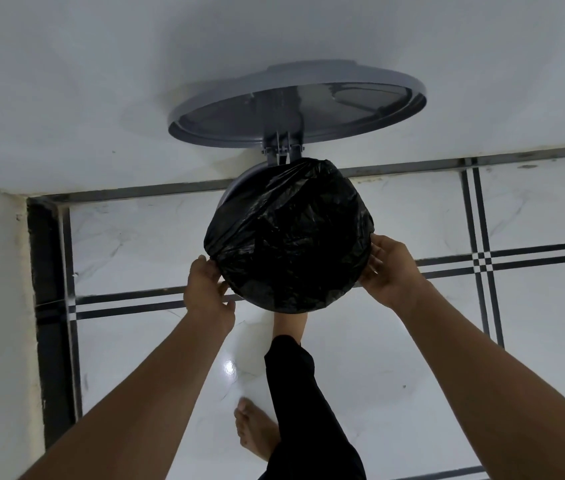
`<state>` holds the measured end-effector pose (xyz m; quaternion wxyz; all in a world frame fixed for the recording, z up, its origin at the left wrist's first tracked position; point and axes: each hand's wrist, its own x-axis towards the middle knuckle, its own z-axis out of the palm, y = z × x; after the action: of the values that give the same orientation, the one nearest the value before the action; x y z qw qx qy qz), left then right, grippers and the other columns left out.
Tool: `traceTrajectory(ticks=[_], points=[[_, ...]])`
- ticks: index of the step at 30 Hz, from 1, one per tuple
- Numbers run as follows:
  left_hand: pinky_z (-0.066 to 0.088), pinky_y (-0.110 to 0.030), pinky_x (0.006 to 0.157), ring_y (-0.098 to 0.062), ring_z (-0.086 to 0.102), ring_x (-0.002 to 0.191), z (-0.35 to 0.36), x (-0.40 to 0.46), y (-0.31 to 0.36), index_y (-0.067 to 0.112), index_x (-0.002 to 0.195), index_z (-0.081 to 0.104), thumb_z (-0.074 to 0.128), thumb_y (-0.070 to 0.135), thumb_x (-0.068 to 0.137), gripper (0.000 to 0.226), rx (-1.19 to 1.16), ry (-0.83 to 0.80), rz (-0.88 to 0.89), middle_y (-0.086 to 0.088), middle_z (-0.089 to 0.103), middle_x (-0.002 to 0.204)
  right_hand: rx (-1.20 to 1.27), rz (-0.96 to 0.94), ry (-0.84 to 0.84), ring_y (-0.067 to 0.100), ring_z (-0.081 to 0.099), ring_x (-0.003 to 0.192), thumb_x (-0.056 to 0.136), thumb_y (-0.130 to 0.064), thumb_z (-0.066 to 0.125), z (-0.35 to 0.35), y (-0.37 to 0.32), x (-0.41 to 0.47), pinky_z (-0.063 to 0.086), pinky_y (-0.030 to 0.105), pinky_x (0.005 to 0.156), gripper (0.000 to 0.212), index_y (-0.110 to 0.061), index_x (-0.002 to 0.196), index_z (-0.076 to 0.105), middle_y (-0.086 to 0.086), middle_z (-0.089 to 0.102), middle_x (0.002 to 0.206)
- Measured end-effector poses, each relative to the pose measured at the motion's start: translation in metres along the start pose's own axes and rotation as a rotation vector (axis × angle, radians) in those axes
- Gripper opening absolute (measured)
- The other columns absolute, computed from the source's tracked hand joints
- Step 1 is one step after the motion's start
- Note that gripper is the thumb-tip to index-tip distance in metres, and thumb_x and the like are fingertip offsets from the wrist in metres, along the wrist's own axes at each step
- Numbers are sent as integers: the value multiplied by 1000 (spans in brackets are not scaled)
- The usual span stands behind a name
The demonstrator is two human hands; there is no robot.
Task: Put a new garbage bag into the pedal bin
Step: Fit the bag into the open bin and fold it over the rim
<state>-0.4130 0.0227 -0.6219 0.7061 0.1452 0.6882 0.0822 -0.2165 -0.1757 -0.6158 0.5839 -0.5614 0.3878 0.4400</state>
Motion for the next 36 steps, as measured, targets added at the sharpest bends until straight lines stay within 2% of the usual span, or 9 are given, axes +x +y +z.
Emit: traceTrajectory(ticks=[5,9,17,19,21,23,26,31,36], points=[[49,-37,100,-21,64,102,-2,5,0,17,120,67,46,49,103,42,-175,-57,-94,1,69,109,17,52,56,19,63,85,90,-31,65,1,-2,-1,55,36,88,20,-16,99,72,-2,68,83],[52,-43,105,-24,67,112,0,3,7,12,111,68,51,44,104,37,-153,-67,-129,-2,68,104,170,85,49,25,61,98,91,-39,66,-7,-3,5,52,34,106,50,-4,126,68,8,66,109],[46,-36,82,-20,60,93,0,-4,14,20,114,65,43,56,101,44,-49,-14,-142,4,63,108,-150,177,101,22,62,98,95,-53,52,6,-17,-2,47,43,88,47,-11,111,68,2,67,104],[46,-34,83,-23,62,114,6,-7,14,23,133,54,51,57,98,49,100,132,59,1,59,130,-373,-24,248,21,59,94,91,-43,55,15,-15,-3,46,38,82,36,-14,110,65,2,63,111],[48,-29,84,-26,59,121,14,-12,16,29,128,50,66,53,92,46,300,264,434,-5,49,136,-634,-504,470,20,59,92,86,-34,58,23,-11,-2,45,31,81,29,-17,109,65,3,59,119],[50,-28,90,-23,58,119,22,-16,22,32,125,53,78,44,86,48,607,174,853,-5,43,132,-842,-914,404,15,61,89,89,-22,61,39,-8,-6,44,20,83,19,-19,106,69,0,60,114],[57,-36,92,-27,60,114,29,-7,40,30,130,57,85,33,80,58,1157,54,1227,-6,43,133,-1157,-1160,129,9,62,80,88,-13,65,74,-8,-1,38,1,80,25,-22,109,76,1,70,107],[61,-46,72,-33,65,93,43,16,71,17,119,70,69,21,94,26,1556,-7,1479,-9,59,115,-1582,-1321,-9,37,61,115,88,-9,65,115,-20,32,56,41,96,43,-16,131,70,12,65,133],[53,-28,73,-24,69,80,56,31,106,20,110,75,62,23,99,18,1394,-81,1355,-5,73,94,-1646,-1444,58,38,56,119,88,-8,62,118,-32,32,57,47,93,46,-13,133,67,9,69,129]])
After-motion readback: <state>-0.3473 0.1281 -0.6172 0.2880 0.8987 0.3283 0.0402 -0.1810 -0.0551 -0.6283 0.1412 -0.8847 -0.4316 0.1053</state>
